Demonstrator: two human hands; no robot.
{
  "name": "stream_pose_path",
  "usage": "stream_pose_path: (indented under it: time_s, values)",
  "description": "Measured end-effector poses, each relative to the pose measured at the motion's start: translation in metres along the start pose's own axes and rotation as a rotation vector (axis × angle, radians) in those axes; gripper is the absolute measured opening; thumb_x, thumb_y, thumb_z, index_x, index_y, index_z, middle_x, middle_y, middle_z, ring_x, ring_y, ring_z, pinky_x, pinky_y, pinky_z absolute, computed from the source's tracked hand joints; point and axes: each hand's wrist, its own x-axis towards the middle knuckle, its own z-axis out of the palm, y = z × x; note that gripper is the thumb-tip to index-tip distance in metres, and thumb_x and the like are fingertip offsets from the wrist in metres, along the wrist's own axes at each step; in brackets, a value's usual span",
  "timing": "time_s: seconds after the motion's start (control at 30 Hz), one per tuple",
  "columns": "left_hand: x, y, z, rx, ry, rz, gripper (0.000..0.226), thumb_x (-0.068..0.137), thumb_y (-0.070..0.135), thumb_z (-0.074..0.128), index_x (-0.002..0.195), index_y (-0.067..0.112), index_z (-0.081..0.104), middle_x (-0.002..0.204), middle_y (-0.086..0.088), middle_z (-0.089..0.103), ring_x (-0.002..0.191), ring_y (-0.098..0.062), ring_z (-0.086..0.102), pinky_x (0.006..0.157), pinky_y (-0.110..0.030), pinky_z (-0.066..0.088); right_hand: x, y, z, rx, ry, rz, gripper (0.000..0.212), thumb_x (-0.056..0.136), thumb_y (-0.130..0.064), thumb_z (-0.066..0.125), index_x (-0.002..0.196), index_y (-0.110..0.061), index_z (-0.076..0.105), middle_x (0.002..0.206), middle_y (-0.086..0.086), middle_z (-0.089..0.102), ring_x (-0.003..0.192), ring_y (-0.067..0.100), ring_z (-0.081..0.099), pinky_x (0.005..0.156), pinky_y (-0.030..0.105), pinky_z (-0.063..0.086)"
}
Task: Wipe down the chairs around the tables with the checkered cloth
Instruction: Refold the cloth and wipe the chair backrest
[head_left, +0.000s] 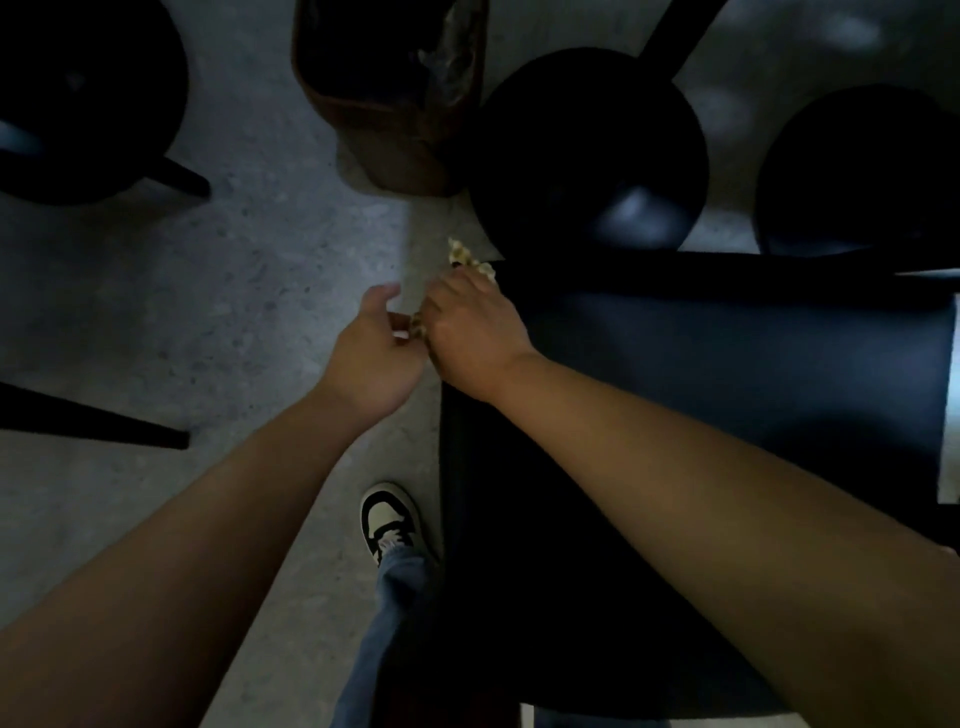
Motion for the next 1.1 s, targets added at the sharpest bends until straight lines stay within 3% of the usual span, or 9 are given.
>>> stream_pose_path:
  time_s: [0.1,0.17,0.3,0.43,0.57,0.73,0.83,0.97,1.1]
  values:
    - [0.009,0.014,0.003,-0.029,0.047,0.035,0.083,0.090,0.011,0.060,0.154,0.020,0.007,0.124,0.007,0.047,0.081,0.000,0.060,0.064,-0.014,0.045,-0.001,0.011,-0.003,0.146,0.088,0.109,0.036,0.092,-0.024,0.050,0.125,-0.010,0.056,0.131,0.009,0.051,0.124,0.026,0.044,0.107,0.031,0.026]
    - [0.014,0.022,0.002,-0.013,0.086,0.055,0.090,0.089,0.013,0.062,0.154,0.019,-0.001,0.129,0.006,0.042,0.078,0.004,0.059,0.067,-0.017,0.045,0.000,0.026,-0.011,0.264,0.125,0.244,0.030,0.091,-0.022,0.051,0.118,-0.013,0.060,0.124,0.008,0.056,0.114,0.026,0.053,0.088,0.026,0.035]
    - [0.018,0.040,0.011,0.012,0.045,0.070,0.097,0.086,0.010,0.065,0.154,0.022,-0.004,0.145,-0.003,0.034,0.118,-0.013,0.048,0.095,-0.038,0.048,0.005,0.066,-0.024,0.439,-0.026,0.462,0.034,0.092,-0.024,0.048,0.122,-0.014,0.058,0.128,0.009,0.055,0.112,0.027,0.055,0.074,0.026,0.035]
    - [0.008,0.057,0.033,0.428,-0.088,0.236,0.103,0.079,0.017,0.072,0.154,0.012,0.002,0.154,-0.015,0.024,0.132,-0.023,0.039,0.104,-0.030,0.034,-0.004,0.091,-0.027,0.483,-0.018,0.484,0.032,0.088,-0.019,0.052,0.117,-0.010,0.061,0.121,0.013,0.060,0.109,0.030,0.059,0.074,0.028,0.042]
    - [0.000,0.085,0.063,0.774,-0.245,0.377,0.115,0.072,0.035,0.079,0.153,0.006,0.003,0.155,-0.018,0.017,0.144,-0.033,0.016,0.117,-0.041,0.019,-0.019,0.120,-0.023,0.519,-0.001,0.520,0.032,0.088,-0.021,0.053,0.117,-0.009,0.061,0.118,0.015,0.061,0.109,0.031,0.060,0.082,0.032,0.049]
    - [-0.004,0.111,0.106,1.032,-0.386,0.308,0.125,0.072,0.053,0.074,0.152,0.019,-0.016,0.160,-0.005,-0.017,0.146,-0.029,-0.018,0.115,-0.064,0.004,-0.049,0.165,-0.019,0.504,0.085,0.588,0.028,0.086,-0.020,0.059,0.110,-0.007,0.065,0.115,0.016,0.064,0.108,0.033,0.060,0.077,0.029,0.045]
    - [-0.008,0.119,0.127,1.074,-0.388,0.268,0.133,0.066,0.059,0.076,0.151,0.020,-0.018,0.158,-0.004,-0.026,0.144,-0.029,-0.025,0.110,-0.070,0.001,-0.073,0.196,-0.018,0.514,0.075,0.642,0.031,0.084,-0.015,0.058,0.112,-0.003,0.063,0.117,0.020,0.062,0.109,0.035,0.059,0.081,0.031,0.047]
    - [-0.018,0.129,0.152,1.039,-0.440,0.392,0.140,0.054,0.069,0.077,0.137,0.049,-0.034,0.152,0.002,-0.037,0.141,-0.028,-0.033,0.103,-0.077,0.000,-0.112,0.240,-0.016,0.510,0.083,0.728,0.036,0.085,-0.013,0.057,0.120,-0.002,0.058,0.123,0.021,0.059,0.115,0.035,0.056,0.091,0.035,0.047]
    - [-0.023,0.140,0.177,1.167,-0.492,0.447,0.142,0.045,0.077,0.075,0.132,0.057,-0.035,0.146,0.005,-0.043,0.137,-0.039,-0.036,0.098,-0.081,0.004,-0.155,0.283,-0.010,0.497,0.101,0.859,0.034,0.086,-0.017,0.060,0.117,-0.003,0.060,0.123,0.018,0.060,0.116,0.033,0.056,0.086,0.027,0.044]
